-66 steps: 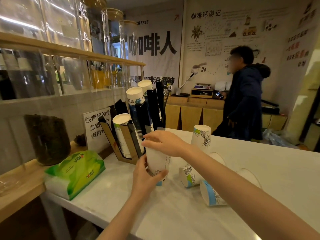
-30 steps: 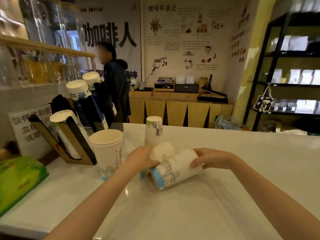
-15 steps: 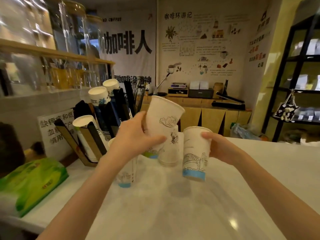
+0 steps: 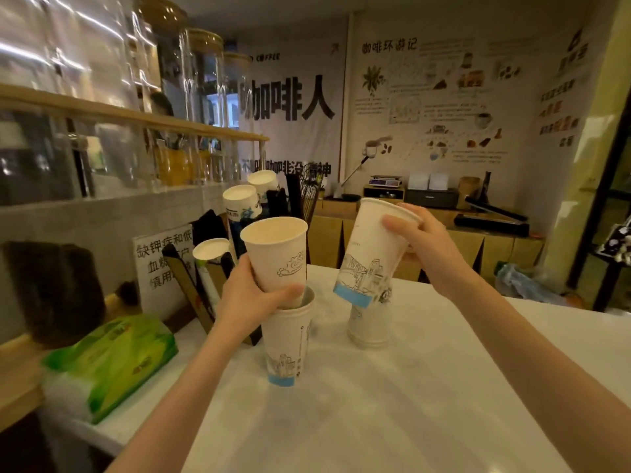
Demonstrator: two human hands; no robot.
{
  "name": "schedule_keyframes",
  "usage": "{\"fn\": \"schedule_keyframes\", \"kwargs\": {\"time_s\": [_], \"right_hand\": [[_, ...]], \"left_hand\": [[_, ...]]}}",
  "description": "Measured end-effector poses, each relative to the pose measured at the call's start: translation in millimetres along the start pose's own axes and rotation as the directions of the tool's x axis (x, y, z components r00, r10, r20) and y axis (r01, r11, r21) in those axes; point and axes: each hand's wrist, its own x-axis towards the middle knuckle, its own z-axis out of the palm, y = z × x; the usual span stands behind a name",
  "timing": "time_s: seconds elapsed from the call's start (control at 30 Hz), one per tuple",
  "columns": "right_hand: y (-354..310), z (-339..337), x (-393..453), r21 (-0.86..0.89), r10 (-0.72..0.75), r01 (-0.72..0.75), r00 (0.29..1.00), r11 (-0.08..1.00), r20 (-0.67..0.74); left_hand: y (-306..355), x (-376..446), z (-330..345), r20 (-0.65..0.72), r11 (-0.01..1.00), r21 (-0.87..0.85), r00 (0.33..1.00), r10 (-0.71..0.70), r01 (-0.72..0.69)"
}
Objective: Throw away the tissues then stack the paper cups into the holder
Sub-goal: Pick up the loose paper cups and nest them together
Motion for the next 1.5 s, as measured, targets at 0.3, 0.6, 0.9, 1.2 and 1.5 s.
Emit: {"fn": "schedule_keyframes", "kwargs": {"time_s": [0.3,0.6,0.9,1.2,1.5], "right_hand": [[-36.6,39.6,11.3,0.051,-0.284,0.296,0.943,0.954,-0.173],[4.9,95.6,-3.8,-0.055,-0.198,0.215,0.954,0.975,0.225],[43.8,106.1,-27.1,-0.231,-0.066,0.206,0.865,0.951,0.498],[51.5,93.4,-24.7,-0.323,-0.054,0.236,0.873,0.916,0.485],[44.9,37.7,8.6,-0.169,-0.032,0.078,0.966,0.982,0.257]], "left_hand": [[-22.2,-11.6,6.7,0.104,0.984,-0.126,0.988,-0.113,0.125],[-36.9,-15.6,6.0,0.163,0.965,-0.228,0.982,-0.093,0.129],[-49.4,-18.6,10.9,0.141,0.972,-0.209,0.987,-0.082,0.111],[-74.7,-28.4,30.8,0.314,0.979,-0.077,0.936,-0.157,0.19],[-31.0,-2.6,29.2,0.096,0.997,-0.064,0.994,0.048,-0.042]]}}
